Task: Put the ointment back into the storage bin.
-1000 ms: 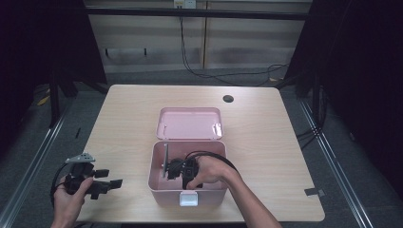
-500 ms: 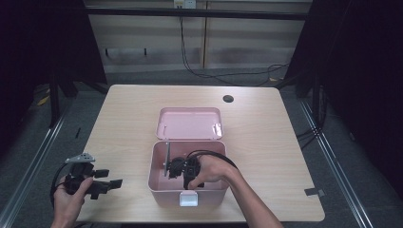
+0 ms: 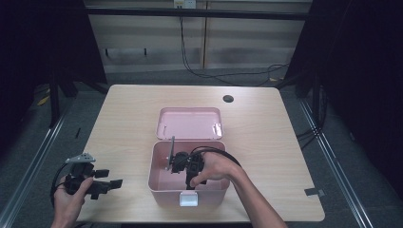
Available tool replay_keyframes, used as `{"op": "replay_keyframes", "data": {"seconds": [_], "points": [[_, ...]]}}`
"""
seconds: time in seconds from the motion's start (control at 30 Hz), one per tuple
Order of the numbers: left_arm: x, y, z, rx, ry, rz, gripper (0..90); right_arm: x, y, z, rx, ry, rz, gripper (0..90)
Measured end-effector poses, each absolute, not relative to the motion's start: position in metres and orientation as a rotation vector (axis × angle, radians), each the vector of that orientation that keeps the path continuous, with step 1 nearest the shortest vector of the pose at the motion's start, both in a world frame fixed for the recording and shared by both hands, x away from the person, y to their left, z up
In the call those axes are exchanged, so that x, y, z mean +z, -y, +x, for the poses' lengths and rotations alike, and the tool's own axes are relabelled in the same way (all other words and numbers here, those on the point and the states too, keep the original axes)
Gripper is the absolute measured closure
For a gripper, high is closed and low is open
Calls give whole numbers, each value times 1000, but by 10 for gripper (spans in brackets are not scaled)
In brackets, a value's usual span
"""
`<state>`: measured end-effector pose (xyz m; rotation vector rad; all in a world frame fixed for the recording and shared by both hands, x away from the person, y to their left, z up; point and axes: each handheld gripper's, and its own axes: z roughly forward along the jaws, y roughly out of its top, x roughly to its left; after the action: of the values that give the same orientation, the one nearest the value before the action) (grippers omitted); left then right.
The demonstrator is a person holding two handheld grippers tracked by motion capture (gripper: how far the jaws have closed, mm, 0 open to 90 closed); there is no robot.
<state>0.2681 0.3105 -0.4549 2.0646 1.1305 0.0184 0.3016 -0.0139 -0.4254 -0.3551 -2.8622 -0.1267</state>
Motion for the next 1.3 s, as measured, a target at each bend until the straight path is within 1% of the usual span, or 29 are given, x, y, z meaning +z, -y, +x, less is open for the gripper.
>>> {"op": "replay_keyframes", "data": {"seconds": [0.17,0.3,0.43,0.67,0.83,0.97,1.0,1.3], "points": [[-455,-311,268,20,-1128,2068,190,-422,20,304,-150,2864,-391,602],[-455,-310,268,20,-1127,2062,190,-415,23,304,-133,2864,-410,565],[-455,-311,268,21,-1124,2061,190,-407,27,305,-153,2865,-434,548],[-454,-311,268,15,-1120,2058,190,-399,39,306,-166,2867,-488,547],[-454,-311,268,14,-1121,2058,190,-387,48,307,-180,2886,-525,542],[-454,-311,268,14,-1122,2059,190,-382,51,307,-195,2888,-542,533],[-454,-311,268,13,-1121,2062,190,-379,53,308,-183,2889,-563,515],[-454,-311,268,16,-1121,2058,190,-358,65,309,-229,2913,-615,494]]}}
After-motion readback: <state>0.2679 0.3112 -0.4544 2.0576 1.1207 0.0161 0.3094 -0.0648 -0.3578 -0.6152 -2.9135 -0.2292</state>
